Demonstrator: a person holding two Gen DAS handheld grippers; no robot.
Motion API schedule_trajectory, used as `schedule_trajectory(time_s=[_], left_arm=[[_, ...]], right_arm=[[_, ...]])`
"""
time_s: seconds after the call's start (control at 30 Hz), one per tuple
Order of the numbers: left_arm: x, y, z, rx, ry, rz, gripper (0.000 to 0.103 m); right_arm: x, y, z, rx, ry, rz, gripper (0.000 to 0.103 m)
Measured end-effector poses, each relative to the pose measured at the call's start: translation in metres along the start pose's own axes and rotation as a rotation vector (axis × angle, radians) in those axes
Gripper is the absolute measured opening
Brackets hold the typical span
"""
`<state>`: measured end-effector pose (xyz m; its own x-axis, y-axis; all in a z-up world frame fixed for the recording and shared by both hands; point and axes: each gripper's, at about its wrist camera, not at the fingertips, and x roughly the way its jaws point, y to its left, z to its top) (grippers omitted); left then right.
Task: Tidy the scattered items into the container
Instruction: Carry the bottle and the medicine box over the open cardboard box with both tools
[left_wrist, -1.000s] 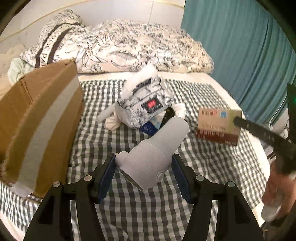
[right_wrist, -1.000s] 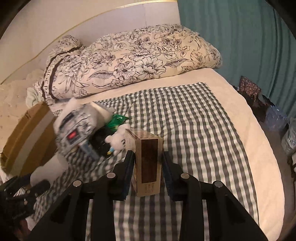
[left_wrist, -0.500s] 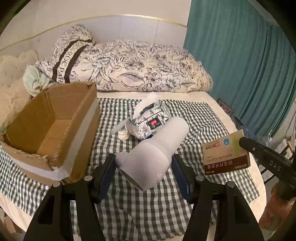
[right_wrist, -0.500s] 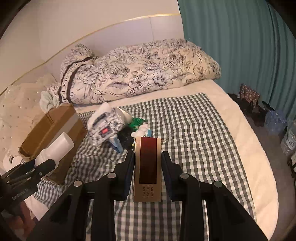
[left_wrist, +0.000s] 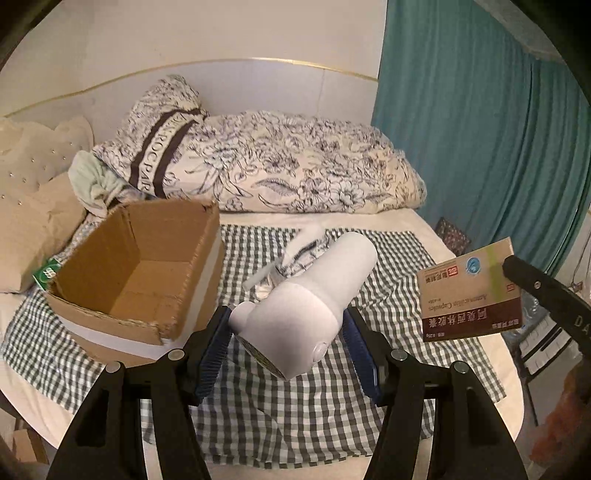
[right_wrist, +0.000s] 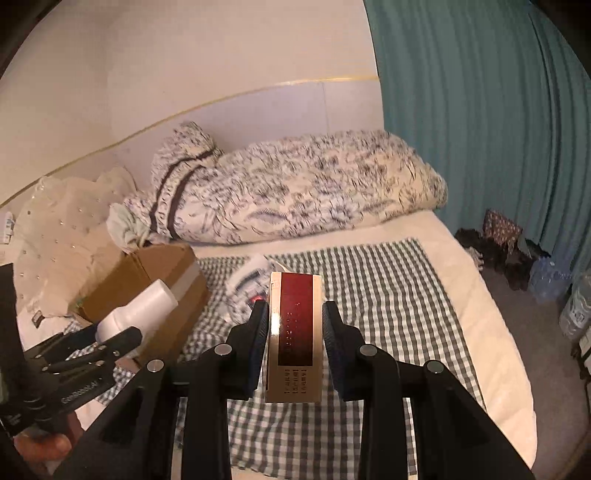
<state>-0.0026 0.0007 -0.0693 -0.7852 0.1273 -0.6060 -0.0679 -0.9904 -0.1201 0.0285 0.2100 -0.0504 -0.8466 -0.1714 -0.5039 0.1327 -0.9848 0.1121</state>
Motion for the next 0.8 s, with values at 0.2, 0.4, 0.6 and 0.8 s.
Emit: schedule_trajectory(time_s=[0.2, 0.4, 0.6, 0.8], left_arm=[[-0.024, 0.011, 0.014, -0.011, -0.038, 0.014, 0.063], [-0.036, 0.027, 0.027, -0.026, -0.068, 0.050, 0.063], [-0.039, 0.049, 0.039, -0.030, -0.079, 0.074, 0.063], [-0.040, 0.070, 0.048, -0.037, -0.086, 0.097, 0.063]], right_arm=[[-0.020, 0.022, 0.015, -0.024, -0.053, 0.022, 0.029], [-0.026, 0.041, 0.030, -0.048, -0.086, 0.043, 0.029], [-0.022, 0.059, 0.043, -0.073, -0.096, 0.068, 0.029], [-0.010, 0.084, 0.052, -0.095, -0.086, 0.112, 0.029]])
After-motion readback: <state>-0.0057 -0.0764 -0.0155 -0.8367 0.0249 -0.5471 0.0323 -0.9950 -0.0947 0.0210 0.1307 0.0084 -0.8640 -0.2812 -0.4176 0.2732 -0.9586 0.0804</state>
